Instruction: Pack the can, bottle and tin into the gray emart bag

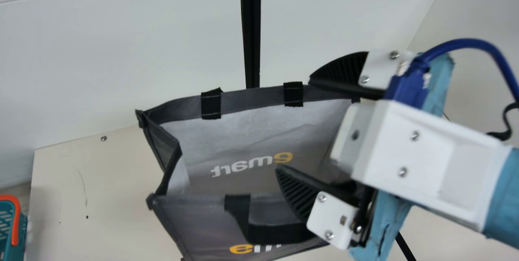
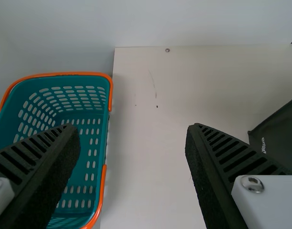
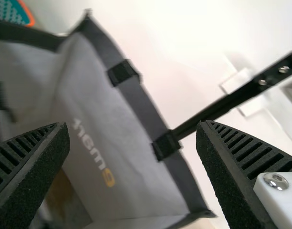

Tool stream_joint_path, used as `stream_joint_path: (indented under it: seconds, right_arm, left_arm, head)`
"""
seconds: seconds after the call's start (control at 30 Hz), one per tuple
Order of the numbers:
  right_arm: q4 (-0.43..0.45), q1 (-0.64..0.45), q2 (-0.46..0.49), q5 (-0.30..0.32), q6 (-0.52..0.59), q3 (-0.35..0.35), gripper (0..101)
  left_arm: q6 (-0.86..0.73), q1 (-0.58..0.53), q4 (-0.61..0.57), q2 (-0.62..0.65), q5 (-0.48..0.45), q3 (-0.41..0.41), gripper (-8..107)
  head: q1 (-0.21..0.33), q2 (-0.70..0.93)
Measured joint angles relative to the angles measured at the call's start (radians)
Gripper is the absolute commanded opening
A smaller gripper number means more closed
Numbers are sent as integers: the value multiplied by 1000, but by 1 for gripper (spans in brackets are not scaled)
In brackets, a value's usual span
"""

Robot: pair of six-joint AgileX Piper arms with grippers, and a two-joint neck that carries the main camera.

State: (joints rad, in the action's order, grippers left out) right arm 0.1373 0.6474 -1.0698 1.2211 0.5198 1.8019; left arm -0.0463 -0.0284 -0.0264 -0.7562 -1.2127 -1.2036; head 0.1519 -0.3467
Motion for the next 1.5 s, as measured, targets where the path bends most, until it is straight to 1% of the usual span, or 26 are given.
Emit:
stream_joint_path:
  seconds: [0.2, 0.37, 0.63, 0.8, 1.03, 1.23, 1.5]
  right_arm:
    - [-7, -73, 2, 0, -14, 57, 91]
    - [-6, -158, 2, 0, -31, 101, 91]
    - [-18, -306, 1, -1, -62, 132, 91]
    - [-19, -401, 1, -1, -94, 130, 91]
    - [-18, -523, 4, -1, -135, 106, 91]
    - [-18, -626, 7, -1, -170, 69, 91]
    - [-18, -754, 13, -2, -200, 2, 91]
  left_arm:
    - [0, 0, 0, 0, 0, 0, 90]
    - [0, 0, 0, 0, 0, 0, 90]
    - [0, 0, 0, 0, 0, 0, 90]
    - [0, 0, 0, 0, 0, 0, 90]
    - [0, 0, 0, 0, 0, 0, 90]
    - [0, 0, 0, 0, 0, 0, 90]
    - [0, 0, 0, 0, 0, 0, 90]
  head:
    - [0, -2]
    - [0, -2]
    - [-2, -2]
    - [0, -2]
    - [0, -2]
    - [-2, -2]
    - [0, -2]
